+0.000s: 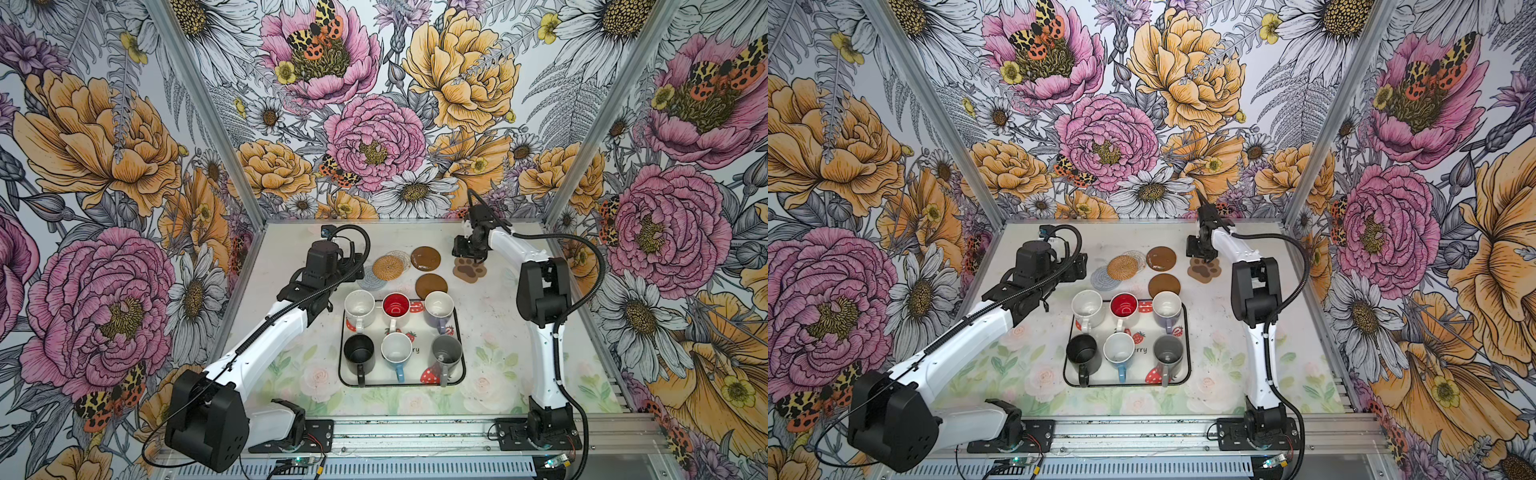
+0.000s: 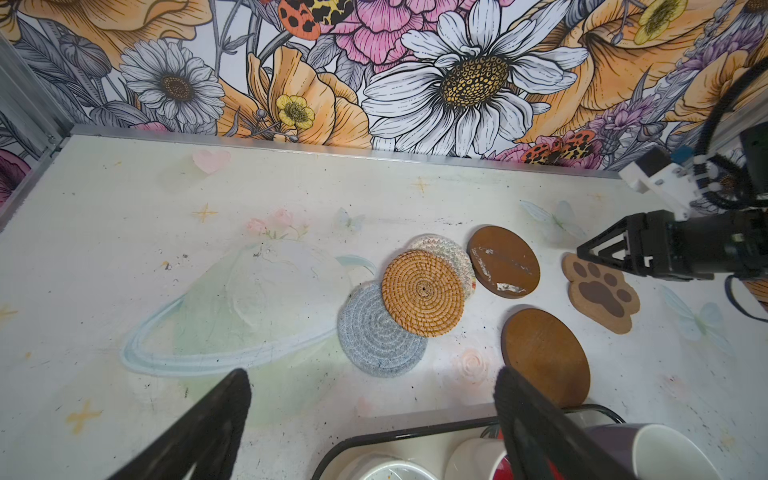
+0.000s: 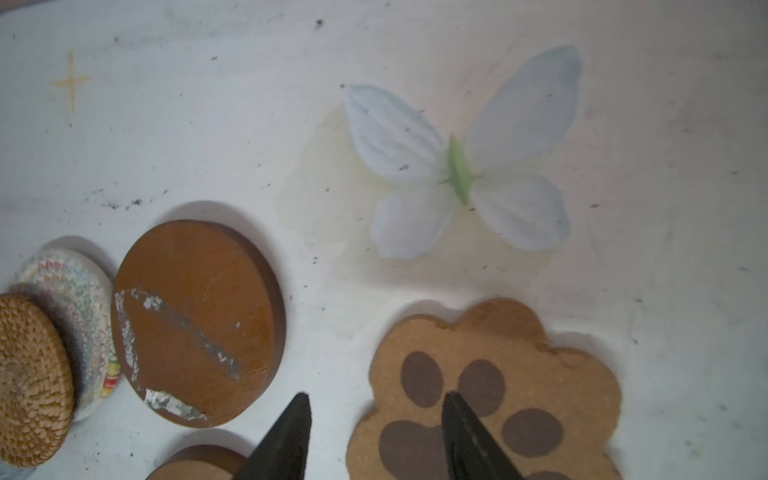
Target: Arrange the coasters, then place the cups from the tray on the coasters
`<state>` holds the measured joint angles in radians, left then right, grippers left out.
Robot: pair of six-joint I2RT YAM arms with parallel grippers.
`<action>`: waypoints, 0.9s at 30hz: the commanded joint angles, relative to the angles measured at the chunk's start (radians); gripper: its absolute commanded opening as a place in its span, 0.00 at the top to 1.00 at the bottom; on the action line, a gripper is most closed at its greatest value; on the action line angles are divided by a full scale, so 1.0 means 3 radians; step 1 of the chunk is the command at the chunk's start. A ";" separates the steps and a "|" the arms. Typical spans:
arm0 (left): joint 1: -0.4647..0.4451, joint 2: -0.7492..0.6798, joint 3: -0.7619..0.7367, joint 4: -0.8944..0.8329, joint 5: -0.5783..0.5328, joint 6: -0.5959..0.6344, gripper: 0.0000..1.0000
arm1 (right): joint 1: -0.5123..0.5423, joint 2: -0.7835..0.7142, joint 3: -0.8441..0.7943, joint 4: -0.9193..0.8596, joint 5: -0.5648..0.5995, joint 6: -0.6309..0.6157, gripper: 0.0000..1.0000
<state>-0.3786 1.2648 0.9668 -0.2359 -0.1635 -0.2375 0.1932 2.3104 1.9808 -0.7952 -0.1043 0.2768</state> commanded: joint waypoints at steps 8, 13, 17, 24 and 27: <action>-0.0047 -0.0106 -0.0026 0.0091 -0.0016 -0.0042 0.07 | 0.0230 0.0245 0.0357 -0.0379 0.1232 -0.0195 0.46; -0.0046 -0.0100 -0.0032 0.0096 -0.0019 -0.0042 0.07 | 0.0241 0.0359 0.0423 -0.0442 0.1308 -0.0230 0.46; -0.0047 -0.0095 -0.0032 0.0096 -0.0012 -0.0042 0.07 | 0.0243 0.0403 0.0434 -0.0447 0.1250 -0.0206 0.46; -0.0047 -0.0090 -0.0030 0.0096 -0.0013 -0.0042 0.07 | 0.0279 0.0433 0.0442 -0.0453 0.1207 -0.0191 0.46; -0.0048 -0.0084 -0.0036 0.0100 -0.0013 -0.0042 0.07 | 0.0286 0.0457 0.0430 -0.0450 0.1164 -0.0172 0.46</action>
<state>-0.3862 1.2533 0.9665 -0.2352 -0.1635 -0.2375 0.2687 2.4176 2.0865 -0.9268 0.2428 0.2188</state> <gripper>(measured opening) 0.929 0.541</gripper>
